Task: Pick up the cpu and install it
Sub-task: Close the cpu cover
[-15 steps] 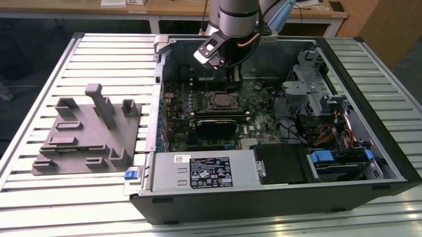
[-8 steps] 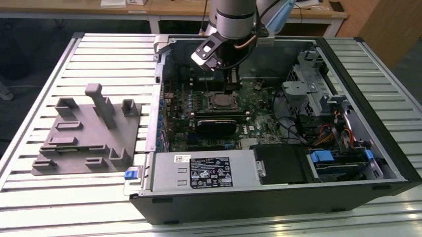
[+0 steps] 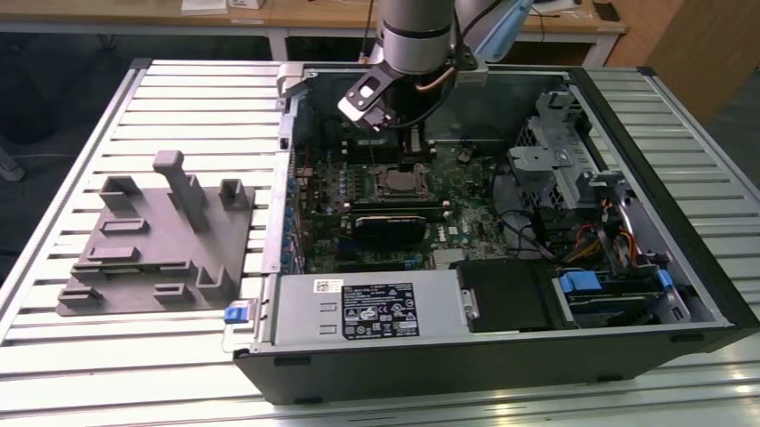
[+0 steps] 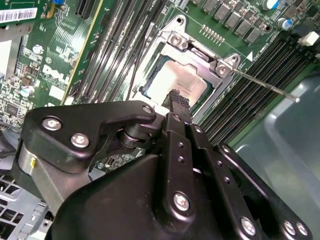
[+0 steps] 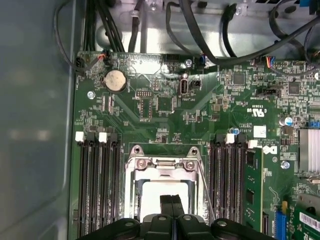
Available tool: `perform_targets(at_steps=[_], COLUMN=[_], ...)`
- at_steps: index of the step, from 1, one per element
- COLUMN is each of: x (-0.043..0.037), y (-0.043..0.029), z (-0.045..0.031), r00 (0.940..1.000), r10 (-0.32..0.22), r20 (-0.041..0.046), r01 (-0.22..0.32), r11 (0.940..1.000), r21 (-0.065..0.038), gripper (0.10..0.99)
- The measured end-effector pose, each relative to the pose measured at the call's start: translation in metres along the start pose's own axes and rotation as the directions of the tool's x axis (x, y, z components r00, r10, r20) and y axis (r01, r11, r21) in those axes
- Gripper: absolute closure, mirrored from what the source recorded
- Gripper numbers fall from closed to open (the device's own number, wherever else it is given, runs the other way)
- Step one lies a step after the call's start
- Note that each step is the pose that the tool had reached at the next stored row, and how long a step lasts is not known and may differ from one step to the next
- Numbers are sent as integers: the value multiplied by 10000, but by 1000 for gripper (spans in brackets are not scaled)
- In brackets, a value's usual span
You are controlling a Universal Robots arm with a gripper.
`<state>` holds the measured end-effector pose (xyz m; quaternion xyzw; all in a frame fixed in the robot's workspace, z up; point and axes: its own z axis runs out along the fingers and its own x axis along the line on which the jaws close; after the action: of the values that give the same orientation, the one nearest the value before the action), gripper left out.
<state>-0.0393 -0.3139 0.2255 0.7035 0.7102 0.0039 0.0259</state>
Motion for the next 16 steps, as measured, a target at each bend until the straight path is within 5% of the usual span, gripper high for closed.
perform_targets(at_steps=[8,16], x=[1,0], y=[-3,-3], z=[2,2], r00=[9999,9924], r10=[-103,-1229], r20=[-6,-49], r01=[103,1229], r11=[9999,9924], r21=[-3,-42], gripper=[980,980])
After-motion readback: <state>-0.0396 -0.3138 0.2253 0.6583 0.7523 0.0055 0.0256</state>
